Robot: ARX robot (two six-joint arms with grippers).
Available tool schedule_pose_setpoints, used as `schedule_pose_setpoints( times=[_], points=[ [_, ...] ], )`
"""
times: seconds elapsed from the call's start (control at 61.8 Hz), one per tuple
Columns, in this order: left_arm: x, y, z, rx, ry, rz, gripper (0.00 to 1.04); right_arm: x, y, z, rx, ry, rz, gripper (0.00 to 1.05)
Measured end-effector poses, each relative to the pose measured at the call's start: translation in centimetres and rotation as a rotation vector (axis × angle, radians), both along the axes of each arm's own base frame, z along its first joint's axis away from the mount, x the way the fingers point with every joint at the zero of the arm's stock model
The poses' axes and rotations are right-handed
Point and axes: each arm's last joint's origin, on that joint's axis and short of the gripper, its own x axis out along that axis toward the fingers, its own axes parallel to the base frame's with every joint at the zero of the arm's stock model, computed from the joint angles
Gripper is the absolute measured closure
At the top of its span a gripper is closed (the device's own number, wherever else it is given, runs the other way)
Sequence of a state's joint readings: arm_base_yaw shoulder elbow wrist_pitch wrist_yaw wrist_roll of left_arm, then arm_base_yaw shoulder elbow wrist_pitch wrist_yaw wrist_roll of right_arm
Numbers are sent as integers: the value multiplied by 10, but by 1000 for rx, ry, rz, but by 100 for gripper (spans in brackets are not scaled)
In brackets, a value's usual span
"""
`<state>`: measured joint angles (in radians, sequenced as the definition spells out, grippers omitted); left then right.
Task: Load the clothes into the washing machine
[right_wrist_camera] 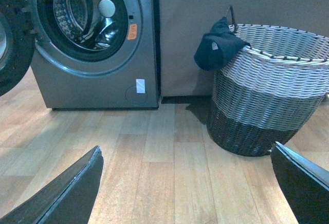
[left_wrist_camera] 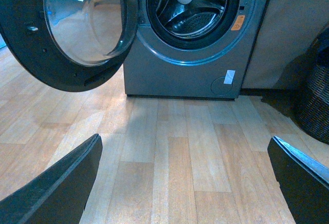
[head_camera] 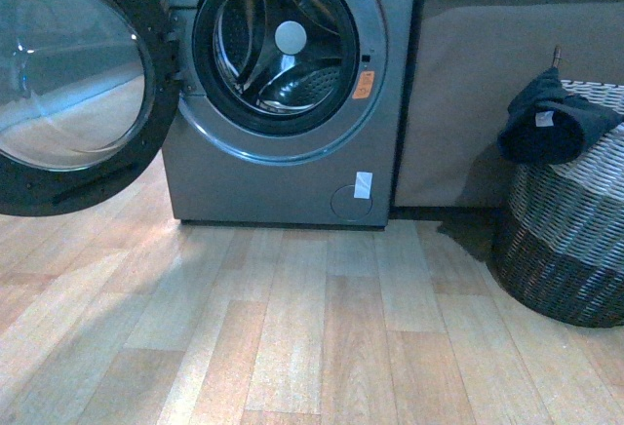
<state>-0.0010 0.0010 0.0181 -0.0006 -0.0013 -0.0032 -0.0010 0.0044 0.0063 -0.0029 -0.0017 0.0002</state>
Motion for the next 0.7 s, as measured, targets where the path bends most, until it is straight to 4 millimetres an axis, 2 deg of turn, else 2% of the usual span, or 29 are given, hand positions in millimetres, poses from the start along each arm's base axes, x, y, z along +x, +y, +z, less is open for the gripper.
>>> schedule_pose_setpoints(
  times=[0.696],
  points=[
    [0,0,0,0,0,-1,7,0,0,0,0,0,0,7]
  ],
)
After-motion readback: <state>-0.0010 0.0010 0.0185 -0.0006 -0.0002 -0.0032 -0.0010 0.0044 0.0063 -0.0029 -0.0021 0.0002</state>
